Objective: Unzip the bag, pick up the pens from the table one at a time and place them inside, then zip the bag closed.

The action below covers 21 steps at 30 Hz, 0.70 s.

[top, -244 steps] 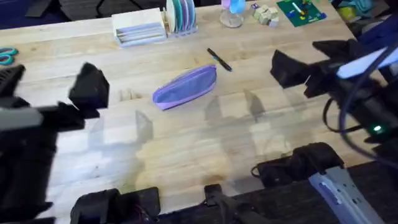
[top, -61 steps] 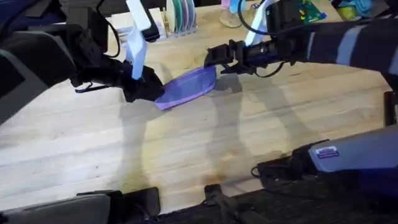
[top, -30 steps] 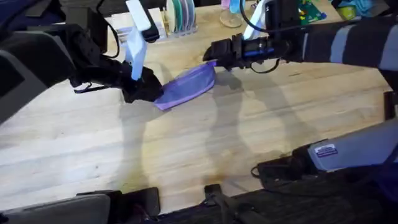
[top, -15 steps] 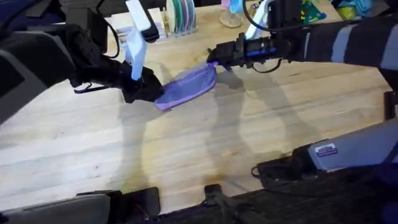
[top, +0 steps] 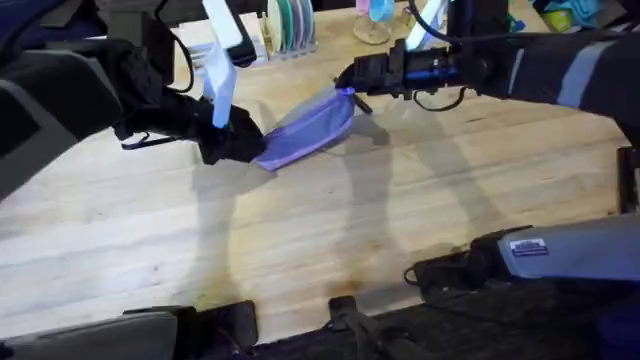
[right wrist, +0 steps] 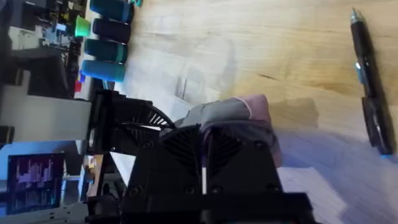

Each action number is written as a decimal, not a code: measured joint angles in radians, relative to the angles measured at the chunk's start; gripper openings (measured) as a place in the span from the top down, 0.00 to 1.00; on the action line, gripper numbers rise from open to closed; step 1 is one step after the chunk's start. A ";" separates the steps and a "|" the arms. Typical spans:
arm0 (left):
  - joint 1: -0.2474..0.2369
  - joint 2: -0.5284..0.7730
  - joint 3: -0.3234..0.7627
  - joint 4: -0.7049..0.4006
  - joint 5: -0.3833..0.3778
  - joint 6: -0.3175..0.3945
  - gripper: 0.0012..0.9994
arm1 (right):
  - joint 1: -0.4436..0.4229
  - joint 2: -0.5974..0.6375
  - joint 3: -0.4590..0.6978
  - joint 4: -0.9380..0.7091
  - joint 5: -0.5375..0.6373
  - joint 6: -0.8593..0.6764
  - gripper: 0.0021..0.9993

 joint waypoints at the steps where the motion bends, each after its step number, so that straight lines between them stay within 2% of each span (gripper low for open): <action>1: 0.000 0.000 0.000 0.000 0.002 0.000 0.96 | 0.000 -0.005 0.000 -0.002 0.000 0.001 0.97; 8: 0.002 0.000 0.000 -0.009 -0.015 0.000 0.96 | 0.064 -0.056 0.000 0.009 0.021 0.025 0.97; 14: 0.010 0.000 0.000 -0.015 -0.057 0.000 0.96 | 0.207 -0.094 0.000 0.092 0.076 0.073 0.97; 21: 0.018 0.000 0.000 -0.018 -0.104 0.000 0.96 | 0.362 -0.095 0.000 0.246 0.076 0.187 0.97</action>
